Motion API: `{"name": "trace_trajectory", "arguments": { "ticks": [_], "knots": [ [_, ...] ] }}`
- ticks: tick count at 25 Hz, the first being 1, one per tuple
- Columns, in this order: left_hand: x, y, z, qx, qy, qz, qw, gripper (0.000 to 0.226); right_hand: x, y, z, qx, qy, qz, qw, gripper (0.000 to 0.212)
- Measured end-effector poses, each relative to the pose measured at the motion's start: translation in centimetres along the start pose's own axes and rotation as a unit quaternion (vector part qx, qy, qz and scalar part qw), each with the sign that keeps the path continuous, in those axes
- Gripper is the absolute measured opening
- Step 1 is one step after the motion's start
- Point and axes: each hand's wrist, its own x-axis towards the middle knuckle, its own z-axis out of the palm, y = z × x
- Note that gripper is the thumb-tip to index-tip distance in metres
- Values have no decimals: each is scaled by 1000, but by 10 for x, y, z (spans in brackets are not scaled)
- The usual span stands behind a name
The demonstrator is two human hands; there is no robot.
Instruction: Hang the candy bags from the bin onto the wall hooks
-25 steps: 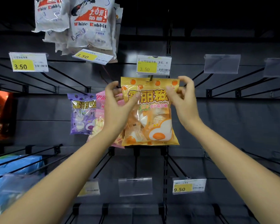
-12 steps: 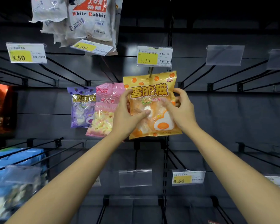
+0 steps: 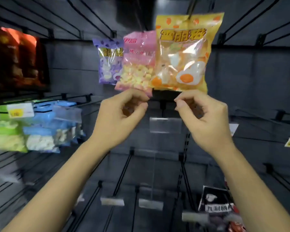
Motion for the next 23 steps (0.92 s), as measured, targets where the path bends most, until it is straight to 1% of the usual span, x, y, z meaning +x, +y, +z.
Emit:
{"name": "trace_trajectory", "arguments": {
  "ticks": [3, 5, 7, 8, 10, 12, 13, 15, 16, 18, 19, 20, 21, 23],
  "knots": [
    [-77, -12, -29, 43, -25, -64, 997, 13, -63, -9, 34, 37, -121, 16, 992, 10],
    [-136, -24, -43, 100, -53, -118, 986, 14, -115, -7, 63, 74, -211, 56, 973, 9],
    [-196, -34, -51, 167, -89, -184, 965, 13, -169, 2, 88, 80, -301, 91, 946, 8],
    [-227, -38, -54, 196, -111, -228, 947, 13, -197, 9, 98, 75, -346, 109, 929, 7],
    [-299, -40, -56, 245, -143, -340, 897, 13, -256, 20, 114, 70, -451, 154, 876, 8],
    [-377, -29, -48, 268, -148, -460, 833, 16, -319, 30, 118, 79, -566, 190, 798, 9],
    [-417, -18, -41, 273, -133, -519, 799, 18, -351, 32, 117, 82, -621, 192, 756, 10],
    [-496, 25, -18, 279, -79, -637, 714, 23, -414, 33, 105, 74, -726, 176, 661, 14],
    [-530, 51, -5, 273, -54, -684, 675, 23, -439, 32, 98, 64, -760, 166, 625, 16],
    [-586, 111, 24, 256, -18, -752, 607, 21, -475, 23, 87, 58, -813, 134, 563, 18],
    [-607, 145, 40, 261, -9, -775, 576, 21, -488, 14, 83, 65, -838, 103, 531, 19],
    [-623, 175, 52, 276, -6, -789, 550, 22, -498, 3, 82, 75, -856, 67, 507, 20],
    [-637, 202, 62, 294, 7, -798, 527, 23, -505, -10, 83, 86, -866, 25, 491, 21],
    [-659, 251, 79, 325, 84, -811, 480, 24, -516, -44, 87, 98, -875, -73, 469, 21]
  ]
}}
